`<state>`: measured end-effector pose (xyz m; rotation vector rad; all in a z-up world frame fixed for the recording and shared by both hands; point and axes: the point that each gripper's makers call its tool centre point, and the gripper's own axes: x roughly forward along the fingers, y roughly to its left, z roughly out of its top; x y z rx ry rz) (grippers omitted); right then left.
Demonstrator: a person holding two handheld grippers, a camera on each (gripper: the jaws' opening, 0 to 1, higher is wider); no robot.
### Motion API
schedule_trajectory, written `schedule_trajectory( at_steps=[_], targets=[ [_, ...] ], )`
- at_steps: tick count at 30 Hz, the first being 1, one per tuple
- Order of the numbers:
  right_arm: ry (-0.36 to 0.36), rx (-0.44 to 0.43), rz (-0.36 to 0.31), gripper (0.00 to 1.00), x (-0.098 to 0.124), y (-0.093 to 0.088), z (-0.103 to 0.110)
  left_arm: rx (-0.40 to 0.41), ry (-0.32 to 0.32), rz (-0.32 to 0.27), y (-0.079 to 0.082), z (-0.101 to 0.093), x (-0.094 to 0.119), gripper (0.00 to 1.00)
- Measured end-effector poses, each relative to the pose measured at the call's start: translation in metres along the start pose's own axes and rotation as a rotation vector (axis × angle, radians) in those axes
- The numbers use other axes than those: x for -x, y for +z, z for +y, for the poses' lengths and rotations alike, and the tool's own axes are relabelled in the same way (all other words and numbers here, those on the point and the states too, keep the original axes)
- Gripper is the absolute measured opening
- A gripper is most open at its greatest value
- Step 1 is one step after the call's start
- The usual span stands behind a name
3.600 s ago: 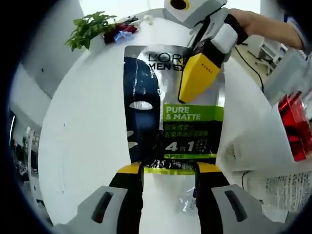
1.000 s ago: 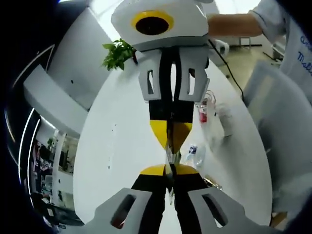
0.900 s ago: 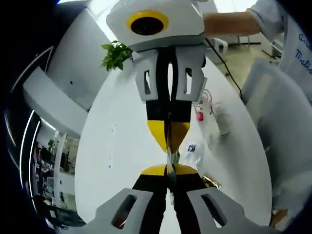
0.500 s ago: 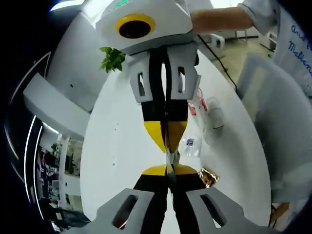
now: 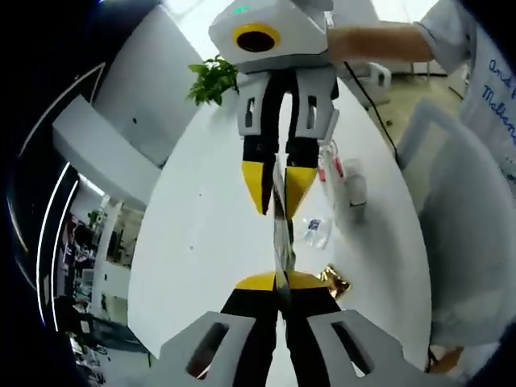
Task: Arrange the skincare products in the storage area until every visible bottle or jar stands upright without overlapping.
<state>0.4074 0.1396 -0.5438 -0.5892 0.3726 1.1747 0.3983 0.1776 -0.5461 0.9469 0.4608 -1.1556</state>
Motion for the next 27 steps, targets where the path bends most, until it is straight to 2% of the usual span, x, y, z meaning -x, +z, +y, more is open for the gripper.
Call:
schedule_trajectory(
  at_steps=[4, 10, 13, 16, 18, 27],
  targets=[
    [-0.02, -0.035, -0.017, 0.13, 0.012, 0.002, -0.001, 0.031, 0.007, -0.008, 0.001, -0.002, 0.007, 0.0],
    [-0.034, -0.057, -0.019, 0.14, 0.031, -0.001, 0.005, 0.071, 0.006, 0.026, -0.005, -0.007, 0.016, 0.0],
    [-0.043, -0.065, -0.008, 0.15, 0.039, -0.006, 0.009, 0.1, 0.001, 0.028, -0.005, -0.01, 0.021, 0.0],
    [-0.05, -0.076, 0.006, 0.16, 0.048, -0.012, 0.013, 0.092, 0.031, 0.055, -0.007, -0.011, 0.026, 0.0],
    [-0.054, -0.082, 0.014, 0.16, 0.056, -0.016, 0.016, 0.1, 0.029, 0.064, -0.007, -0.014, 0.031, 0.0],
    [-0.078, -0.136, 0.037, 0.17, 0.083, -0.036, 0.039, 0.212, 0.007, 0.08, -0.018, -0.031, 0.034, 0.0]
  ],
)
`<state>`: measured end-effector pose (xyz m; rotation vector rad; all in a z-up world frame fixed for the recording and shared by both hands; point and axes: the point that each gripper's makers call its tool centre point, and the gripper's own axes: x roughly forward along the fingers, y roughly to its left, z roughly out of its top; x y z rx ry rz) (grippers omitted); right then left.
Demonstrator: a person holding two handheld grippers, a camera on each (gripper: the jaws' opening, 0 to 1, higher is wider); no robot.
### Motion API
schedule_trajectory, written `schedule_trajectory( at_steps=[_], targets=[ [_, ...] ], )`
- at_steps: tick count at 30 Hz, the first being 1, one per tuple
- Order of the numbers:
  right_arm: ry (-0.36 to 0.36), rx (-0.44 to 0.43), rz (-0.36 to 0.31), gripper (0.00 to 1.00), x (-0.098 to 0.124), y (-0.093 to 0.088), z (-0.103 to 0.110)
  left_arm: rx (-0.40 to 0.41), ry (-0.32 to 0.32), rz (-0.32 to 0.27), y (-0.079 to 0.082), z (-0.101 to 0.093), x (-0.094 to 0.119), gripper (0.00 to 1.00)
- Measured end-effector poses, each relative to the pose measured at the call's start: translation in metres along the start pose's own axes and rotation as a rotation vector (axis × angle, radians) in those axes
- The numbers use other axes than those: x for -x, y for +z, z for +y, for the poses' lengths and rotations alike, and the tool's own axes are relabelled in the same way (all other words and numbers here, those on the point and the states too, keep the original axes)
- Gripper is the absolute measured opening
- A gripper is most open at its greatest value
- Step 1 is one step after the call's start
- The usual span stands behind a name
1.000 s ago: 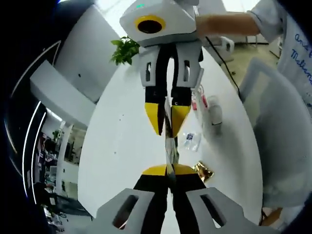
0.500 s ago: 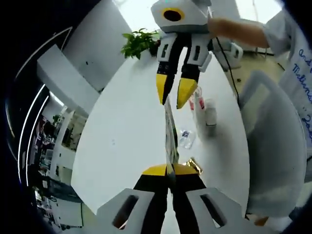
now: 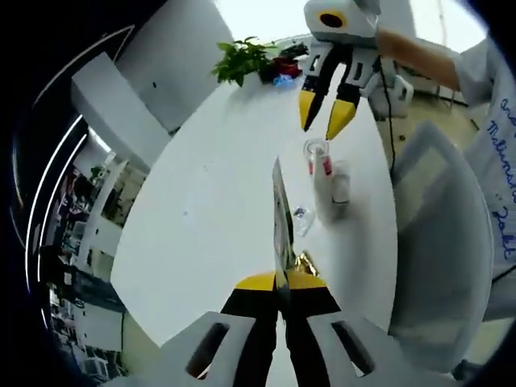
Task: Arrange the skincare products in the storage area until every visible bottle or jar stands upright without overlapping.
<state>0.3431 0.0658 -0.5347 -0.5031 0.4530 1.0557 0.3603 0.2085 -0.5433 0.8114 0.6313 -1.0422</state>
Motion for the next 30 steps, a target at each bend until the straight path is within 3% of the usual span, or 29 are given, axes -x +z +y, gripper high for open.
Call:
schedule_trajectory(
  at_steps=[8, 18, 21, 25, 30],
  targets=[
    [-0.023, -0.08, 0.018, 0.17, 0.015, -0.027, 0.015, 0.066, -0.04, 0.011, -0.008, -0.015, -0.003, 0.0],
    [-0.053, -0.272, 0.023, 0.17, 0.019, -0.067, 0.035, 0.147, -0.119, 0.007, -0.018, -0.035, -0.008, 0.0],
    [-0.058, -0.322, 0.016, 0.17, 0.016, -0.074, 0.04, 0.181, -0.14, -0.009, -0.02, -0.04, -0.01, 0.0],
    [-0.05, -0.422, -0.044, 0.17, 0.006, -0.075, 0.052, 0.239, -0.173, -0.042, -0.02, -0.048, -0.013, 0.0],
    [-0.008, -0.463, -0.032, 0.18, -0.012, -0.081, 0.074, 0.273, -0.218, -0.05, -0.025, -0.061, -0.019, 0.0]
  ],
)
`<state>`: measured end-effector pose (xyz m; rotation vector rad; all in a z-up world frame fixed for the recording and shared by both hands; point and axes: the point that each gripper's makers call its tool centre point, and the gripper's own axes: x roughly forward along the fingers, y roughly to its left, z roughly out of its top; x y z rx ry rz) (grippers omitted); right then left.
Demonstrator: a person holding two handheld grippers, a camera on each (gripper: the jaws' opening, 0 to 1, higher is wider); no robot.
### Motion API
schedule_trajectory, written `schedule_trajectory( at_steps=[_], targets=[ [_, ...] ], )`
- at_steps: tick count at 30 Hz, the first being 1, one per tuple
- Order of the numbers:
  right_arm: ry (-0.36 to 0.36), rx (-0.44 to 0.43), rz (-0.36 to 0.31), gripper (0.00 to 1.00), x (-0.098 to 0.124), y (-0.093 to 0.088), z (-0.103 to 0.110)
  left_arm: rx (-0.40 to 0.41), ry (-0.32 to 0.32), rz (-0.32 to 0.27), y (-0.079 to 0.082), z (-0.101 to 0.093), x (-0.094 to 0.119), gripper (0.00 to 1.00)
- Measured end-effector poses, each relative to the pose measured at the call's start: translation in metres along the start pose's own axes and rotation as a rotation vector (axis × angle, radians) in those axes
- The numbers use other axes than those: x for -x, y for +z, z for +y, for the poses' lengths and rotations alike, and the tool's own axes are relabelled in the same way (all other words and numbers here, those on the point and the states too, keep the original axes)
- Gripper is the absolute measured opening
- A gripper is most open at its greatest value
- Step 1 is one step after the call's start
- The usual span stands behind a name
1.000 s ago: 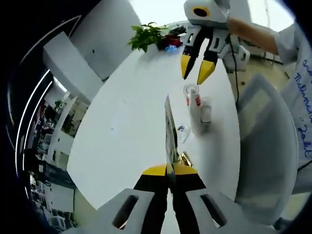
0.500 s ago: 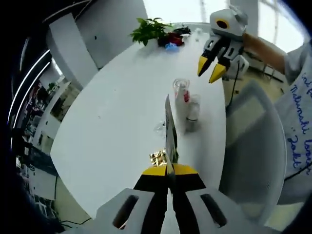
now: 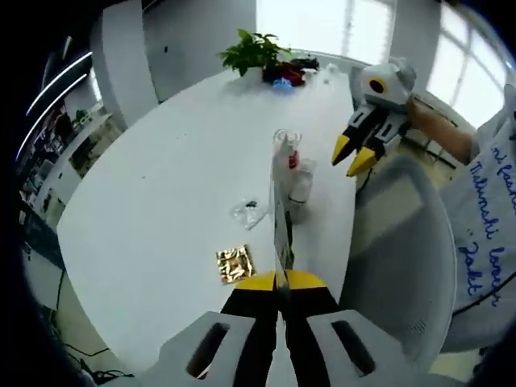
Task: Arrange the skincare products in the storage area until every visible bottle or jar stands upright without overlapping.
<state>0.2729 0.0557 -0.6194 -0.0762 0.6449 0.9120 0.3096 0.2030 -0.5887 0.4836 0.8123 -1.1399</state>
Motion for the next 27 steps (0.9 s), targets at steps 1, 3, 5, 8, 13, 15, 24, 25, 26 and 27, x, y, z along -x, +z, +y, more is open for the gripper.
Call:
schedule_trajectory(
  at_steps=[1, 3, 5, 8, 13, 15, 24, 25, 26, 27],
  targets=[
    [0.01, -0.016, -0.001, 0.18, -0.003, -0.002, 0.003, 0.008, -0.008, -0.003, -0.001, -0.001, -0.001, 0.0],
    [0.025, -0.039, -0.006, 0.18, -0.008, -0.004, 0.009, 0.02, -0.021, -0.015, -0.002, -0.004, -0.002, 0.0],
    [0.033, -0.064, -0.018, 0.18, -0.014, -0.005, 0.014, 0.034, -0.047, -0.023, -0.004, -0.009, -0.004, 0.0],
    [0.054, -0.088, -0.025, 0.18, -0.024, -0.005, 0.022, 0.053, -0.087, -0.027, -0.005, -0.016, -0.006, 0.0],
    [0.105, -0.107, -0.022, 0.21, -0.038, -0.009, 0.037, 0.064, -0.128, -0.045, -0.004, -0.023, -0.008, 0.0],
    [0.107, -0.11, -0.017, 0.22, -0.045, -0.011, 0.04, 0.076, -0.147, -0.054, -0.003, -0.026, -0.008, 0.0],
    [0.155, -0.142, -0.014, 0.28, -0.073, -0.015, 0.061, 0.096, -0.236, -0.095, -0.001, -0.04, -0.008, 0.0],
    [0.16, -0.144, -0.015, 0.28, -0.075, -0.014, 0.062, 0.094, -0.249, -0.098, -0.001, -0.042, -0.007, 0.0],
    [0.17, -0.15, -0.022, 0.28, -0.077, -0.012, 0.064, 0.096, -0.256, -0.102, -0.001, -0.044, -0.007, 0.0],
    [0.178, -0.154, -0.025, 0.28, -0.078, -0.011, 0.065, 0.097, -0.269, -0.108, -0.001, -0.046, -0.006, 0.0]
  ],
)
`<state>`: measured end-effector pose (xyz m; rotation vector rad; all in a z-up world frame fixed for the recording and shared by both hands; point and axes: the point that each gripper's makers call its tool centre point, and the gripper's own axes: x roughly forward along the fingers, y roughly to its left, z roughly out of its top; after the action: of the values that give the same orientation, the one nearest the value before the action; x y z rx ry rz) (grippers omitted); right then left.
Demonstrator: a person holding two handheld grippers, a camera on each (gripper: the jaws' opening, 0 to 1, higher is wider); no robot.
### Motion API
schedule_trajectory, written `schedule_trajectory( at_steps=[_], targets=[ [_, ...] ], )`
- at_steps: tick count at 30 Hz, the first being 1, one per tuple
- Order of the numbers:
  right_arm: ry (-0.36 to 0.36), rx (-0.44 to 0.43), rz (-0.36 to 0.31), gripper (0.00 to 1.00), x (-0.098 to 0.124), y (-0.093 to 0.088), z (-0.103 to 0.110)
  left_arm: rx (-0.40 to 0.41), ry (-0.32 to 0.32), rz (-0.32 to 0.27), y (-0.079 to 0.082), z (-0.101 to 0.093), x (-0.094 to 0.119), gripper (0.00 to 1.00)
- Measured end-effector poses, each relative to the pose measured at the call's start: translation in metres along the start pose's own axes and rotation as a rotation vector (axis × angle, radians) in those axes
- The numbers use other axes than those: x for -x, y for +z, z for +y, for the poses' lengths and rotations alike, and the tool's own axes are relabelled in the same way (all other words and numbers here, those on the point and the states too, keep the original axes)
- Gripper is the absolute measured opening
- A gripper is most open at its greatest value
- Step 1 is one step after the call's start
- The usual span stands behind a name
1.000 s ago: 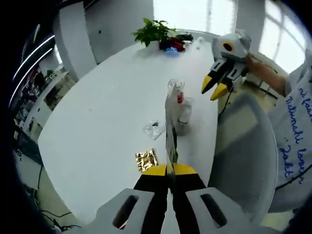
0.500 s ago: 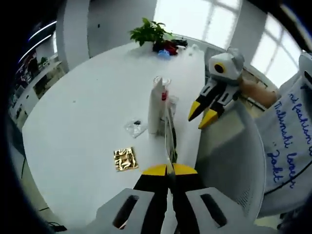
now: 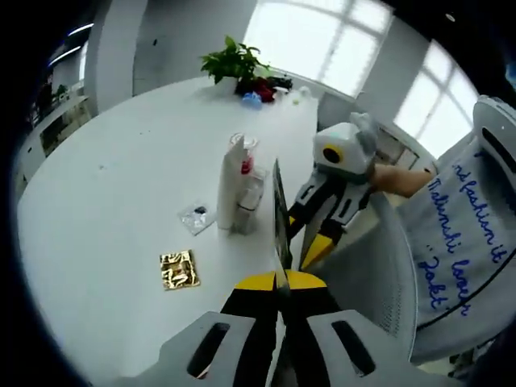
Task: Arrange the skincare products in the storage area until every visible bottle or jar stands upright without overlapping.
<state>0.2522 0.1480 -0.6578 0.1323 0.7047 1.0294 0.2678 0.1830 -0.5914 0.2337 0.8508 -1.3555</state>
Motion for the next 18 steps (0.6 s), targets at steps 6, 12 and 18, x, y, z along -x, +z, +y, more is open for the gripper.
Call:
schedule_trajectory(
  at_steps=[6, 12, 18],
  targets=[
    [0.043, -0.03, -0.008, 0.2, -0.005, 0.001, 0.007, 0.016, -0.029, -0.028, 0.0, -0.001, 0.001, 0.0],
    [0.064, -0.066, -0.003, 0.09, -0.003, -0.003, 0.01, 0.048, -0.026, -0.04, -0.005, 0.007, -0.001, 0.0],
    [0.075, -0.084, 0.004, 0.03, -0.001, -0.006, 0.012, 0.083, -0.025, -0.051, -0.007, 0.017, -0.008, 0.0]
  ],
)
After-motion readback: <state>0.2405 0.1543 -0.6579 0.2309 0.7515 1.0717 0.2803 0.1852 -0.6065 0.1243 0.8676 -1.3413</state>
